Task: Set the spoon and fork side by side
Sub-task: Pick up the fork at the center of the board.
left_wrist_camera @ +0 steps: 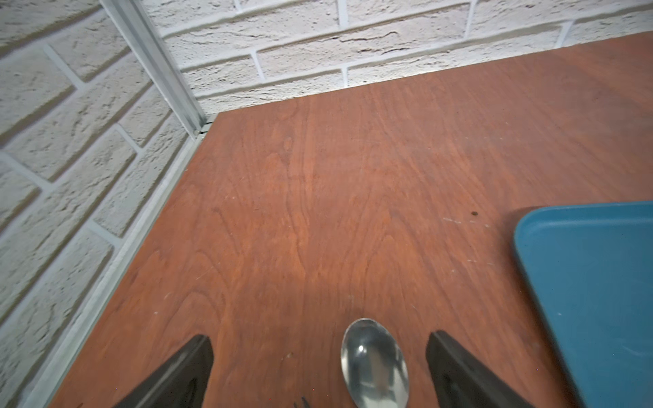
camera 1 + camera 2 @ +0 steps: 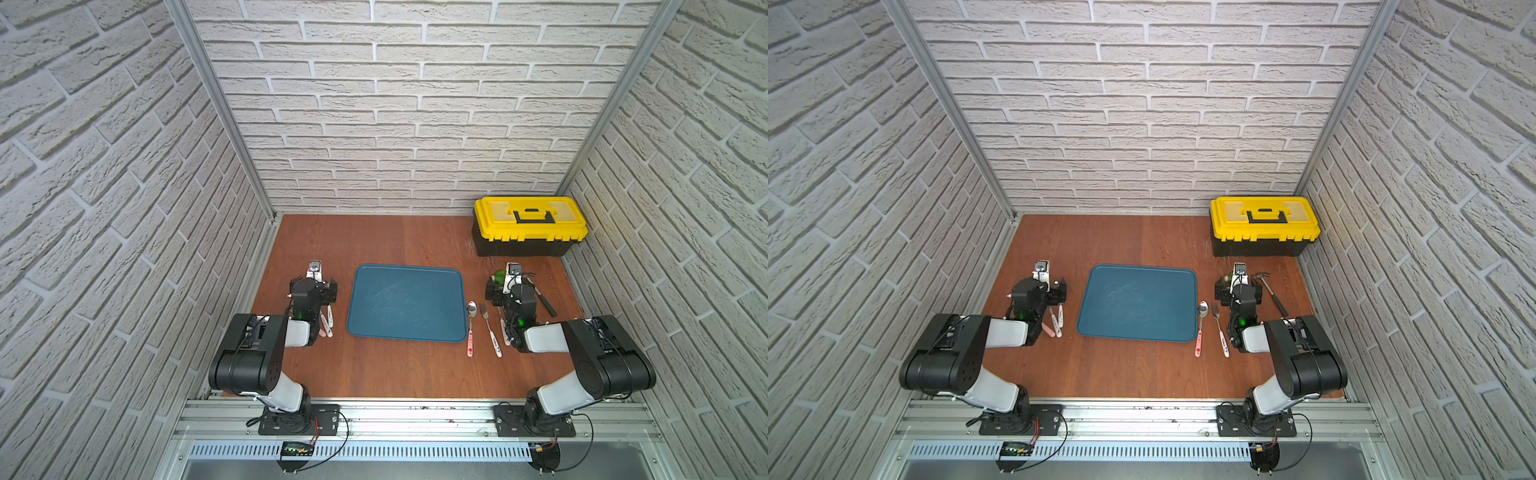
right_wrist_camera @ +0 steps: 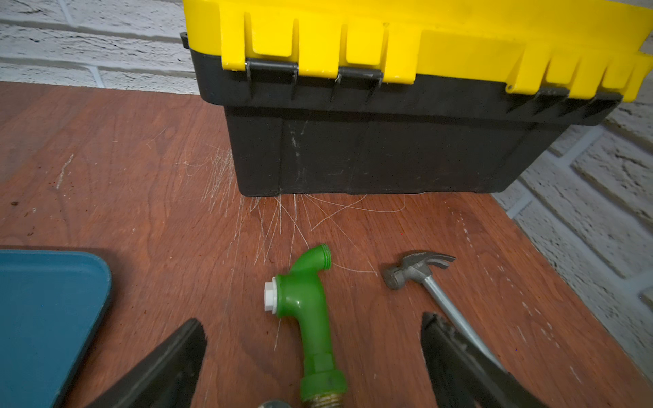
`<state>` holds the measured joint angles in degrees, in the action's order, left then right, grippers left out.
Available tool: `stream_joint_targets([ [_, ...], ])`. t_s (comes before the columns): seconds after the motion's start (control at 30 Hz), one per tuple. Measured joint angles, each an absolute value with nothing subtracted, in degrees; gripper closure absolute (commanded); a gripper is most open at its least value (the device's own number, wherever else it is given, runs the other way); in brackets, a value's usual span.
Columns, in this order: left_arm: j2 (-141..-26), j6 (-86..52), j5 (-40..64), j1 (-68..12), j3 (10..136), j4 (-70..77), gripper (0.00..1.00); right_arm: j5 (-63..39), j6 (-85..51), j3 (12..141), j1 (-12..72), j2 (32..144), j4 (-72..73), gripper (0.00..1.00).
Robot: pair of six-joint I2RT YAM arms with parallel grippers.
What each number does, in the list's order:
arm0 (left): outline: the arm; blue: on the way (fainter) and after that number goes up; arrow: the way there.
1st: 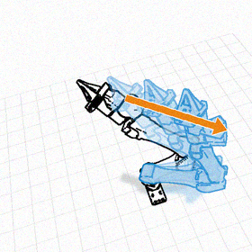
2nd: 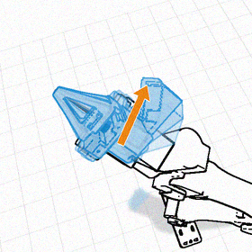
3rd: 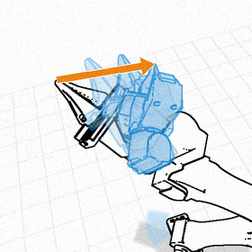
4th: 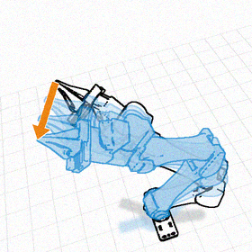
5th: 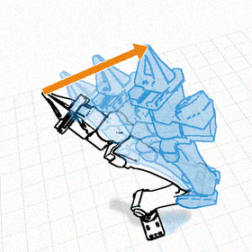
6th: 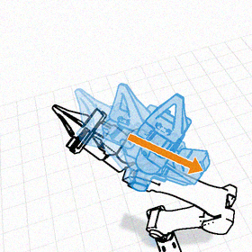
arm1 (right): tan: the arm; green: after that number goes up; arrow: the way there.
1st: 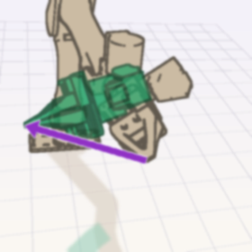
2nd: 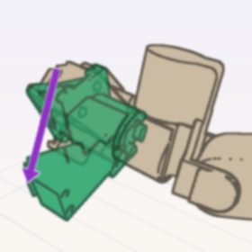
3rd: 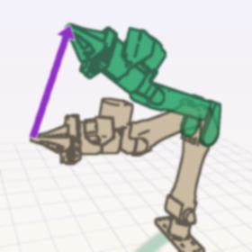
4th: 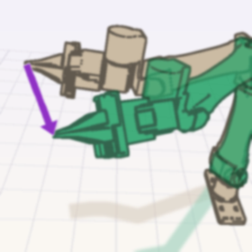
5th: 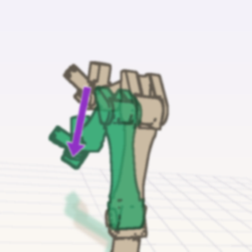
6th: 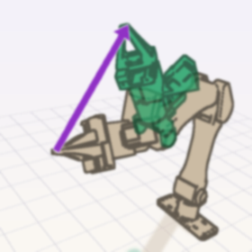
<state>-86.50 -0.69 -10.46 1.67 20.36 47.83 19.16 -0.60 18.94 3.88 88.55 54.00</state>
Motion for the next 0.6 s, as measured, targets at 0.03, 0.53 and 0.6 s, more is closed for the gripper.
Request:
stream_joint_targets([
  [0.03, -84.27, -0.67, -11.31, 1.48, 20.34, 46.02, 0.02, 19.59, -0.60, 18.92, 3.92, 88.47, 54.33, 0.01],
  [0.53, -51.42, -2.26, -14.72, -2.92, 36.86, 18.15, 0.02, 21.10, 0.91, 18.37, 4.80, 88.14, 56.38, 0.01],
  [0.6, -50.30, -3.31, -12.25, -2.90, 38.48, 15.09, 0.02, 21.47, 1.10, 18.85, 5.13, 85.25, 52.05, 0.01],
])
